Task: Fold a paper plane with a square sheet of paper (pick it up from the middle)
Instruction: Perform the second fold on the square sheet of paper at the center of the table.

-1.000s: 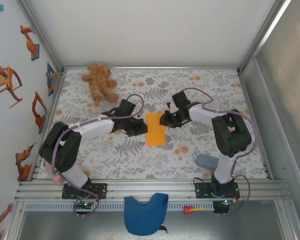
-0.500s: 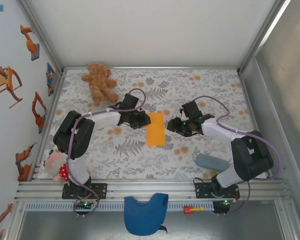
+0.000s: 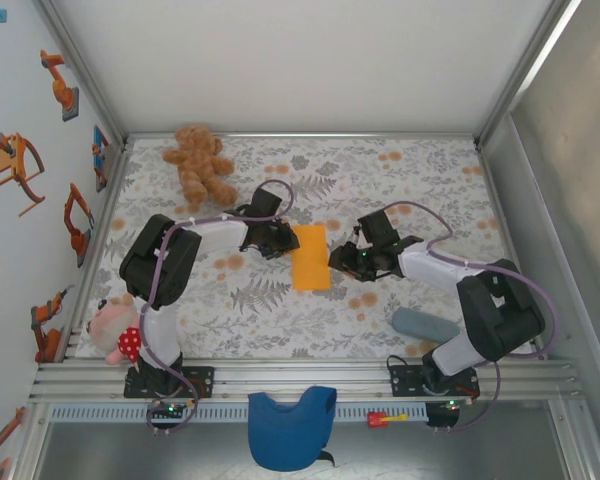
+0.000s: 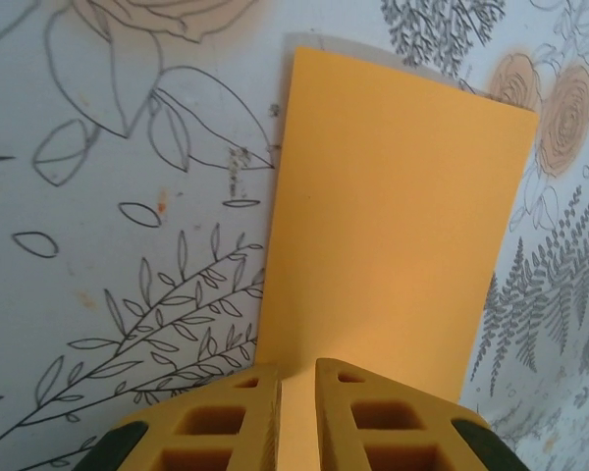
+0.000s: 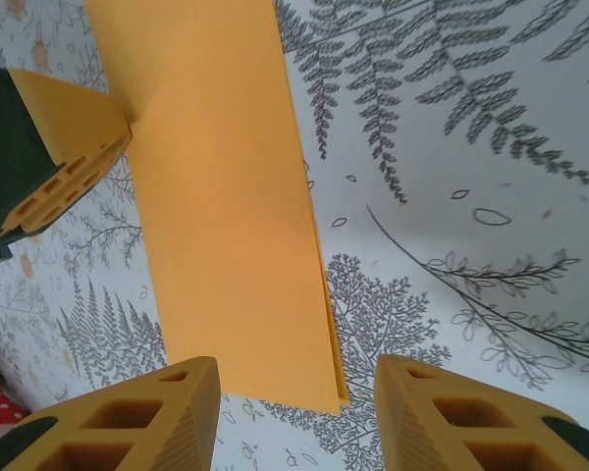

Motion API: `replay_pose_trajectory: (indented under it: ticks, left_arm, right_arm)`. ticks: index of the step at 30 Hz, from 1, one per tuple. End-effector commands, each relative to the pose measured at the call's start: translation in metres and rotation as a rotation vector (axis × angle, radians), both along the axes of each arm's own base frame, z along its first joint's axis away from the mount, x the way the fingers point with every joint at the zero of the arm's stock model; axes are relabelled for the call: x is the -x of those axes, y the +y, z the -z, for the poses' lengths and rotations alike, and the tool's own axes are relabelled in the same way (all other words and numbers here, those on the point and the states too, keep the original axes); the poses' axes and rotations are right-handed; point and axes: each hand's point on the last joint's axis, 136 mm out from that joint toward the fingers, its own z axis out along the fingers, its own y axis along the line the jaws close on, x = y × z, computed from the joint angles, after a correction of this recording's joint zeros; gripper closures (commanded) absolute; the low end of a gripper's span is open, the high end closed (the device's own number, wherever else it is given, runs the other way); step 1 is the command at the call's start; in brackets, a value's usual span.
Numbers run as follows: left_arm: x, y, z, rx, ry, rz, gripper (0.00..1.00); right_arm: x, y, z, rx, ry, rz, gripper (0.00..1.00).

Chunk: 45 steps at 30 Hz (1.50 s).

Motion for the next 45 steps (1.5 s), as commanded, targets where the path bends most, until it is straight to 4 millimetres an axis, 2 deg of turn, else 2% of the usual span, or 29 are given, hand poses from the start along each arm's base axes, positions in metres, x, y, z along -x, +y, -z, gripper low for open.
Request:
replay_pose_trajectory:
  ticks: [1,8,16,22,28,35,45]
  left_arm:
    - [0.004,0.014,0.019,-0.079,0.078,-0.066,0.83]
    - [0.011,0.019,0.033,-0.102,0.139,-0.085,0.84]
    - [0.013,0.02,0.035,-0.105,0.15,-0.081,0.85]
    - [0.014,0.019,0.037,-0.101,0.156,-0.079,0.85]
    - [0.014,0.018,0.037,-0.095,0.159,-0.075,0.85]
    - [0.014,0.017,0.037,-0.094,0.155,-0.072,0.85]
    - [0.014,0.016,0.031,-0.083,0.145,-0.059,0.86]
  right_arm:
    - [0.007,0.006,0.007,-0.013,0.033,-0.001,0.56]
    - [0.017,0.015,0.021,-0.012,0.081,-0.027,0.59]
    - [0.022,0.016,0.031,0.003,0.107,-0.039,0.66]
    - [0.027,0.019,0.036,0.002,0.128,-0.057,0.66]
    - [0.029,0.022,0.032,-0.021,0.127,-0.074,0.68]
    - [0.021,0.026,0.019,-0.049,0.077,-0.066,0.73]
    - [0.017,0.023,0.019,-0.036,0.073,-0.031,0.85]
